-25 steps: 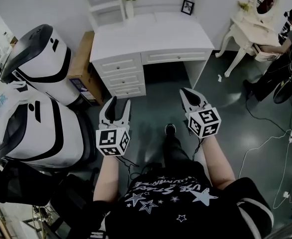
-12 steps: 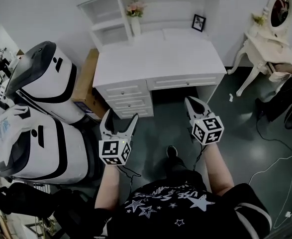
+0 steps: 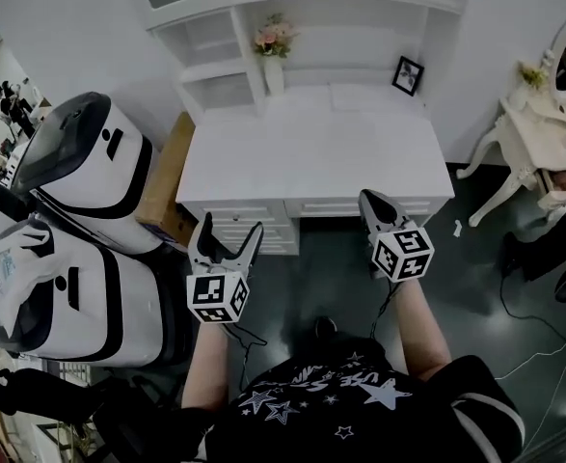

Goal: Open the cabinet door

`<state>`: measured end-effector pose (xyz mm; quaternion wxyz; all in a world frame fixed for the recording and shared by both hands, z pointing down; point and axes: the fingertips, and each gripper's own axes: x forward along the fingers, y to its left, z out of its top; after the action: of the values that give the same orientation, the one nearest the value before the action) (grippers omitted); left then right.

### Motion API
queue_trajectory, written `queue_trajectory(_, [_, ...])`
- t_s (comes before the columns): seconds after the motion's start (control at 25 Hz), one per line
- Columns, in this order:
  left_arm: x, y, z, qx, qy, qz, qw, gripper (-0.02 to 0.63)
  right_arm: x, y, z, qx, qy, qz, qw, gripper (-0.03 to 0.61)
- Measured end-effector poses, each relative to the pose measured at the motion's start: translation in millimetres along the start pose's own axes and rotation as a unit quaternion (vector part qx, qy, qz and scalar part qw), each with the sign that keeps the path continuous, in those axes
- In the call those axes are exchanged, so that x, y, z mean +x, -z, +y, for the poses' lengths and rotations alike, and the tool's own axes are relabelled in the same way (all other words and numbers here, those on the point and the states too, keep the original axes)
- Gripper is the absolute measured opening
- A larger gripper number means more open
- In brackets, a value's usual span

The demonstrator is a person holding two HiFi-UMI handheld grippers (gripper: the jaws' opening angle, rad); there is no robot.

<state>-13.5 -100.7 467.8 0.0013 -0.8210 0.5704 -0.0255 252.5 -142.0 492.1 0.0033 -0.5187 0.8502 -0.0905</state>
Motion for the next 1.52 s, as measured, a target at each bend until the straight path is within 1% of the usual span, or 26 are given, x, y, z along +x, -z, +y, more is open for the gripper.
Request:
queue_trajectory(0.24, [57.8, -4.3, 9.8, 0.008, -0.025, 0.004, 0.9997, 0.443, 56.0, -14.9, -39.0, -0.001, -0.025, -0.005, 1.000, 0.006])
queue_trajectory(0.4, [87.9, -13.0, 13.9, 0.020, -0.028, 0.002, 0.9994, 0.443, 77.6, -27.7, -60.1, 0.001, -0.024, -0.018, 1.000, 0.006])
queue_trajectory(0.52, [103.7, -24.5, 17.3, 0.030, -0.027, -0.004, 0.9992, 0.443, 88.2, -35.7, -68.6, 0.002, -0.027, -0.023, 0.999, 0.006])
queue_trajectory(0.76, [130.4, -57.6, 40.1, 0.054, -0.032, -0.034, 0.9974, 0.443, 123.4, -65.5, -69.5, -0.021, -0.045, -0.039, 0.998, 0.006])
queue_trajectory(0.92, [154.0, -80.9, 52.9, 0.068, -0.019, -0.060, 0.9957, 0.443, 146.6, -82.4, -68.7, -0.034, -0.048, -0.049, 0.997, 0.006])
queue_trajectory(1.08, [187.8, -106.6, 71.6, 0.070, 0.000, -0.084, 0.9940, 0.443, 175.2, -105.2, -66.9, -0.042, -0.043, -0.064, 0.996, 0.006])
queue_trajectory(1.32, [247.8, -164.4, 109.8, 0.080, 0.030, -0.137, 0.9869, 0.443, 233.4, -157.8, -68.0, -0.062, -0.031, -0.095, 0.993, 0.006])
queue_trajectory(1.52, [292.7, -208.0, 141.8, 0.094, 0.054, -0.165, 0.9802, 0.443, 277.3, -202.5, -64.0, -0.074, -0.018, -0.125, 0.989, 0.006])
